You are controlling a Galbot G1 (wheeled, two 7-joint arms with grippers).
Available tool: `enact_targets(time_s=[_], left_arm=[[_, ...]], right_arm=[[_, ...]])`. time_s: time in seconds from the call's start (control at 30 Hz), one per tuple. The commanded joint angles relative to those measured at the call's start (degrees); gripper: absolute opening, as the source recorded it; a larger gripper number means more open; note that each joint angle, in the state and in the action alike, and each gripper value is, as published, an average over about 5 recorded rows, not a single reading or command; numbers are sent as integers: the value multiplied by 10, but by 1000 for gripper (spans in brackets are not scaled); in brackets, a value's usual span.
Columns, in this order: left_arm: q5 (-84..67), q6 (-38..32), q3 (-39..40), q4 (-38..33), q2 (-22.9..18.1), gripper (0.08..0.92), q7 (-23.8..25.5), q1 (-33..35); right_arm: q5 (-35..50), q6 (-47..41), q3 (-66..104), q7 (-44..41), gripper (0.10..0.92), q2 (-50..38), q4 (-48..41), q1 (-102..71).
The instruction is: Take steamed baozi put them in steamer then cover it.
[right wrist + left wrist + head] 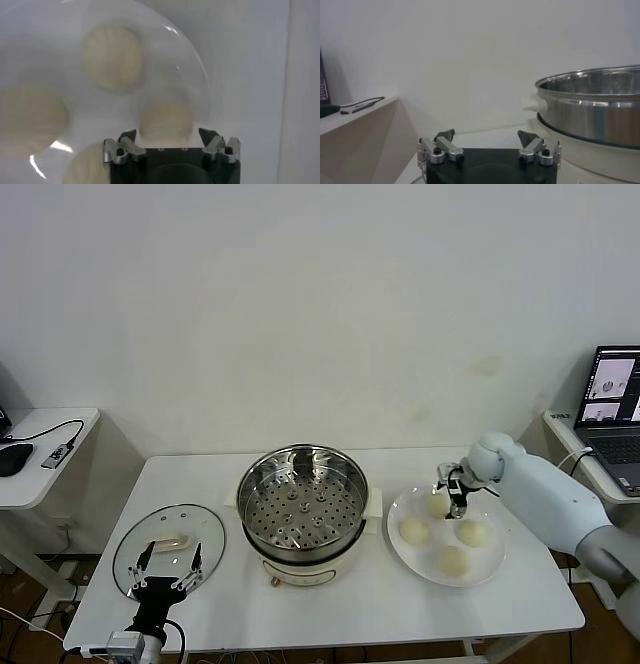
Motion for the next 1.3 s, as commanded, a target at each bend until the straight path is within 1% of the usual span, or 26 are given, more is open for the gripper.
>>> enact_targets(time_s=[0.03,0.1,0.33,0.53,0.8,0.97,1.13,1.3], left_arm=[[0,0,0,0,0,823,0,0],[0,0,0,0,1,823,0,0],[0,-1,0,-2,1,823,0,1],[-3,-3,0,-3,3,823,2,1],[-41,-1,5,-14,13,823,6,6],[-56,-5,15,-17,16,823,10,4],[-59,-8,21,-15,18,823,11,2],[-61,-15,19,-14,20,823,12,1]], right_arm=[[-1,-1,-3,-2,678,5,-6,0],[0,-1,-2,-2,653,5,-6,-2],[7,6,-2,1,605,1,3,4],[37,4,-28,-1,563,-28,48,40],[163,-32,-97,-15,560,-111,198,150],[233,-37,-146,-19,560,-138,245,235],[282,-26,-209,-18,560,-123,261,320],[319,-2,-256,-13,560,-69,269,366]])
